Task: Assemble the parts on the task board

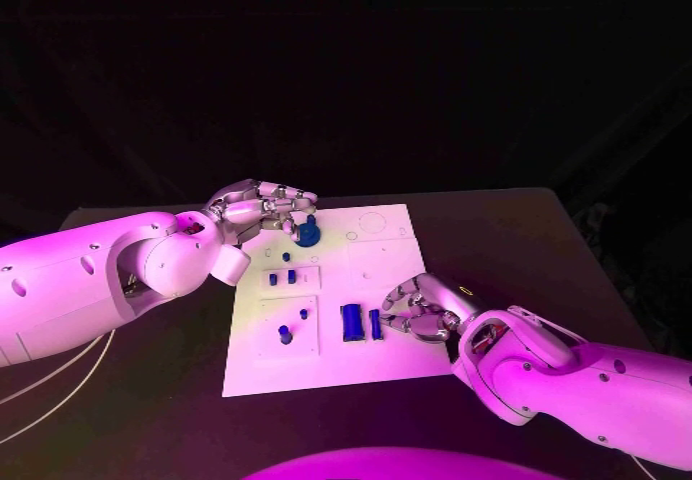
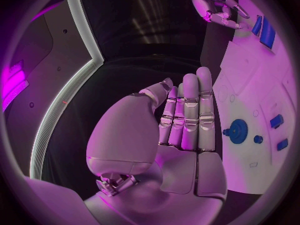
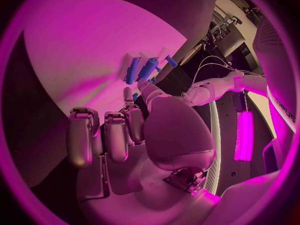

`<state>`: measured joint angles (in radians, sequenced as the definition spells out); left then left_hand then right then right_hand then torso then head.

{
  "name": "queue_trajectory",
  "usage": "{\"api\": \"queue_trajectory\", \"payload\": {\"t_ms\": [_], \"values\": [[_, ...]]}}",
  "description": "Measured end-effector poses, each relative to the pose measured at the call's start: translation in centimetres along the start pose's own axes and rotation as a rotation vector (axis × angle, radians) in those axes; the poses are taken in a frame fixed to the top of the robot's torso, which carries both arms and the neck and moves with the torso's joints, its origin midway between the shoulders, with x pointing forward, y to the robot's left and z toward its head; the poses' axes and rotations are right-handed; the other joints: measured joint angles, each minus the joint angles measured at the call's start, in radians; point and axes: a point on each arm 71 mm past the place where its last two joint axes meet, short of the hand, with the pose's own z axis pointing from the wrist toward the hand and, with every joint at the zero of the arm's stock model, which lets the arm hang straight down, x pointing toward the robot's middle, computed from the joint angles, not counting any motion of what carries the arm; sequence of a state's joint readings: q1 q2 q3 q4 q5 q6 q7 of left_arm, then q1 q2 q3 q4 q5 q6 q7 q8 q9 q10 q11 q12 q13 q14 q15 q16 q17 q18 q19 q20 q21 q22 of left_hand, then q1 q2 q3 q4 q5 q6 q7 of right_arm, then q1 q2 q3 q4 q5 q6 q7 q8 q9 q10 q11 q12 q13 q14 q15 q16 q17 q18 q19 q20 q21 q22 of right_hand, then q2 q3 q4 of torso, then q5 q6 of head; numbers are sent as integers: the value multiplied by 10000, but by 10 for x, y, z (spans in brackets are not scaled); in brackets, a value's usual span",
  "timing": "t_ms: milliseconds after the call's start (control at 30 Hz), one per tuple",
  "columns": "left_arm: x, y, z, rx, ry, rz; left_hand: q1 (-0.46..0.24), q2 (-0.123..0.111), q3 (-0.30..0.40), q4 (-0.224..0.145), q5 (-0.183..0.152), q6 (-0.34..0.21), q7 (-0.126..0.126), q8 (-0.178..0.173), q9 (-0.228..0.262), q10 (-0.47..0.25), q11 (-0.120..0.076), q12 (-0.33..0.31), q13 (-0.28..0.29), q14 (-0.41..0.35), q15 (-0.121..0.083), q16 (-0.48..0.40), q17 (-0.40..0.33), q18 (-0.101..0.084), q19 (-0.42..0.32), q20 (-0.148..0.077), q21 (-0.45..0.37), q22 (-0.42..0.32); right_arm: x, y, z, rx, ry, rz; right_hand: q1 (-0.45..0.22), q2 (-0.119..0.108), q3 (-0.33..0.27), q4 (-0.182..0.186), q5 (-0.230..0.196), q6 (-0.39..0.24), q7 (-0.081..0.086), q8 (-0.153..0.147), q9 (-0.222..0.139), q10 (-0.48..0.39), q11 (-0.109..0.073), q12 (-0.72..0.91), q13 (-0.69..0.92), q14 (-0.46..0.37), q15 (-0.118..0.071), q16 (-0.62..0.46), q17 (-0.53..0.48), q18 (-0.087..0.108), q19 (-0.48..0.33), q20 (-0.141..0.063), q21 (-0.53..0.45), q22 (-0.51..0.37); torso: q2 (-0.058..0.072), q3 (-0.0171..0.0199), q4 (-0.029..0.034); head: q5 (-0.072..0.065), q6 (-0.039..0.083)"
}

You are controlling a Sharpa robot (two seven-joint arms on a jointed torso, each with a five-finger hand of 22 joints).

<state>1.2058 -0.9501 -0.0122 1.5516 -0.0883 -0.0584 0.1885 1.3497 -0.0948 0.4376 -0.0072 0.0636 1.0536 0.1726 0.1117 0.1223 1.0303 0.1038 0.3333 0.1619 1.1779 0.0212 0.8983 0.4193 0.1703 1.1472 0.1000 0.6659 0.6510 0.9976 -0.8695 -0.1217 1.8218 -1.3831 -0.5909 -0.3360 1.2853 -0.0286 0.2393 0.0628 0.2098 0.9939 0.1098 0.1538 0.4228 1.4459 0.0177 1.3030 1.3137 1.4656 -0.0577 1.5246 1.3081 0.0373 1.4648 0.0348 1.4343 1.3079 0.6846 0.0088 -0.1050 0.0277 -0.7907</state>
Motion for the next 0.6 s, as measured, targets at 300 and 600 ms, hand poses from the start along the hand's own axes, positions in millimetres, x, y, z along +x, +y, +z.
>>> {"api": "queue_trajectory", "payload": {"t_ms": [300, 600], "values": [[0, 0, 0, 0, 3, 0, 0, 0, 0, 0, 0, 0, 0, 0, -13, 0, 0, 38, -9, 0, 0, 0, -14, 1, 0, 0, 0, 1, 2, 3, 3, -962, -101, -502, 547, 73, 1416, -686, 1405, 15, 239, -769, -919, -62, 202, -42, 10, -12, 173, 39, -1, 0, 16, 228, 44, -1, 1, 6, 14, -17, 7], [0, 0, 0, -5, -10, 2, 0, 0, 0, 0, 0, 0, 0, 0, -12, 0, 0, 38, -8, 0, 0, 0, -13, 1, 0, 0, 0, -8, 6, 3, 5, -1230, 52, -744, 417, -136, 3739, -1318, 3047, 80, 304, -868, -1658, -93, 310, -102, -88, 9, 221, 39, -2, -1, 1, 283, 83, -2, 8, 2, 11, 17, -42]]}}
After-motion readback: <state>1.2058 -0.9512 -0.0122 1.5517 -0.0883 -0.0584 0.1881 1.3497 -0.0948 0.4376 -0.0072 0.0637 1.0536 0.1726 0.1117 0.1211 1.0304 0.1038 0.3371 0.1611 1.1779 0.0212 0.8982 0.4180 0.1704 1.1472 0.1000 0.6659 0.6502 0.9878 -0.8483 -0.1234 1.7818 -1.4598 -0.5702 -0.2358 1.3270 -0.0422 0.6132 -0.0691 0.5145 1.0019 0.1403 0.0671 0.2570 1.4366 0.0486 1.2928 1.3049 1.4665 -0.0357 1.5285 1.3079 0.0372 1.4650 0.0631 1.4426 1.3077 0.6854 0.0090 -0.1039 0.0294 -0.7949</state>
